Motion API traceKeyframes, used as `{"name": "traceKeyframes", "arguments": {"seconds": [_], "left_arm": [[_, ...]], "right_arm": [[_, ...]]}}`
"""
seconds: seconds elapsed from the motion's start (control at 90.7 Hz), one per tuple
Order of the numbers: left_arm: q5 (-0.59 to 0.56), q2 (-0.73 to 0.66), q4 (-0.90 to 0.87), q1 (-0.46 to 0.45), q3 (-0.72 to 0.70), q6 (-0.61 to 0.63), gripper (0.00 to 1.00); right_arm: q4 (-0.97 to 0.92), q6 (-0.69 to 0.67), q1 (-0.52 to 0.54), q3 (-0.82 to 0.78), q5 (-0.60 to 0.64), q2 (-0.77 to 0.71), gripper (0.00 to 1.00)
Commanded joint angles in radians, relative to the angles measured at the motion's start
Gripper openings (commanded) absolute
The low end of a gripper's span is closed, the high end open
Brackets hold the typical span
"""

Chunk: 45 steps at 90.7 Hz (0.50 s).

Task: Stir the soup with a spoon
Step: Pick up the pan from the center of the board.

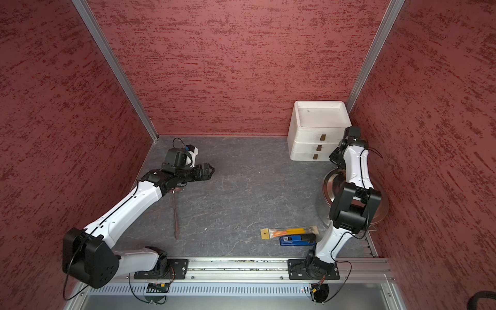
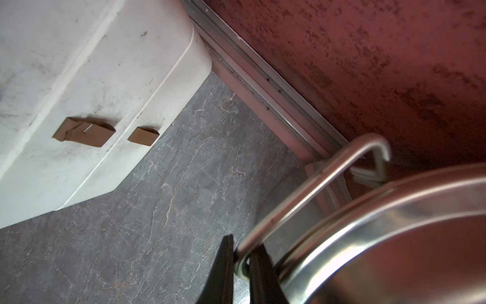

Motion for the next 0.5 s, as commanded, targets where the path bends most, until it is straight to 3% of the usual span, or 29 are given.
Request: {"name": "traceKeyframes", "arguments": {"seconds": [0.0, 0.287, 0.485], "left_arm": [[-0.026, -0.022, 0.007, -0.009, 0.029, 0.023, 1.00], [-0.090, -0.059, 0.022, -0.013, 0.039, 0.014, 1.00], [-0.192, -0.138, 0.027, -0.011, 0.005, -0.031, 1.00]], "right_arm": [[0.053, -0.103, 0.002, -0.029, -0.003, -0.060, 0.04], [0.099, -0.274, 0.061, -0.117, -0.080, -0.178, 0.00], [0.141, -0.436, 0.174, -0.202, -0.186, -0.289, 0.00]]}}
